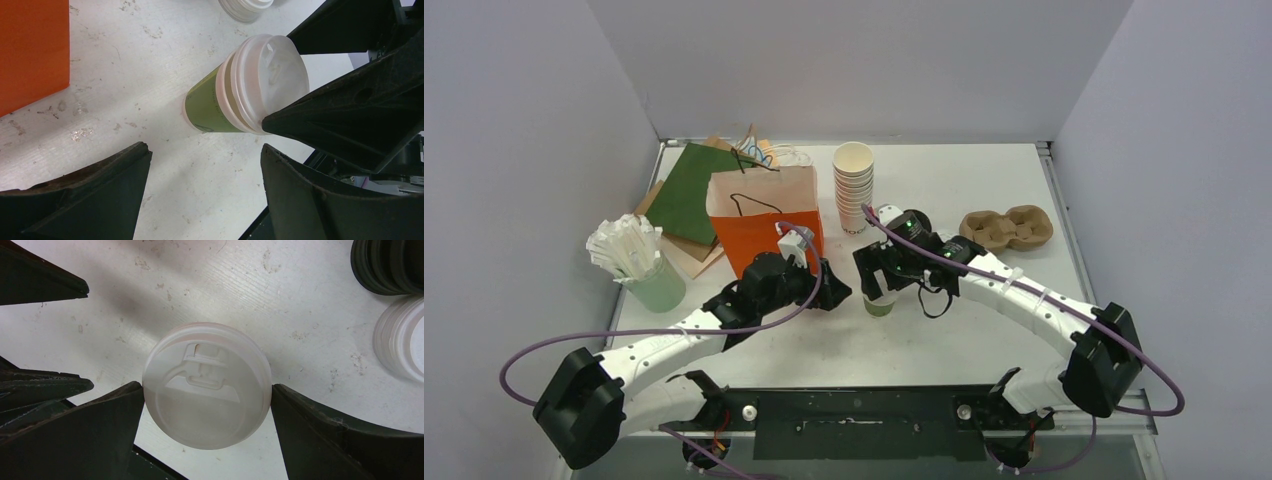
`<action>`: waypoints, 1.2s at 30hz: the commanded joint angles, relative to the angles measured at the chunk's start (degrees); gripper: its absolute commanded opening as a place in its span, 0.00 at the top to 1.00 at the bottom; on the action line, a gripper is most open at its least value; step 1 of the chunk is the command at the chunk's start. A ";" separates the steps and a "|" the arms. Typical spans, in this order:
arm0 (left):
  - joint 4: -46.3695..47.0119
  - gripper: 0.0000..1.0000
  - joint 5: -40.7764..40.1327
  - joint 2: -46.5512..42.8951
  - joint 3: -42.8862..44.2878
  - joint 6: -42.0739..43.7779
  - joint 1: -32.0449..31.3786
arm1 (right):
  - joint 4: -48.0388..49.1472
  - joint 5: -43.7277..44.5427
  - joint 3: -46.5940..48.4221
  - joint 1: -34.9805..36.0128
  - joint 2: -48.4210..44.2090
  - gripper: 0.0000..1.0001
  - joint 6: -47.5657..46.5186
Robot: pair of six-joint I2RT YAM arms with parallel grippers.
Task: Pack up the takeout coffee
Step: Close the cup lid on the coffee cup.
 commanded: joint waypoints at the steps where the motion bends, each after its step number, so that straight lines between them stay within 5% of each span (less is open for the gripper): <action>1: 3.24 0.22 0.97 0.12 2.30 0.37 0.19 | 1.42 -0.02 -0.40 0.00 0.57 0.00 -0.62; 23: 5.20 0.22 2.26 3.58 4.96 -0.53 2.48 | 3.30 -0.39 -1.33 0.09 1.14 0.00 -1.32; 36: 8.29 0.38 7.19 12.55 10.45 0.66 3.60 | 5.24 -1.20 -2.02 -0.22 0.79 0.00 -2.02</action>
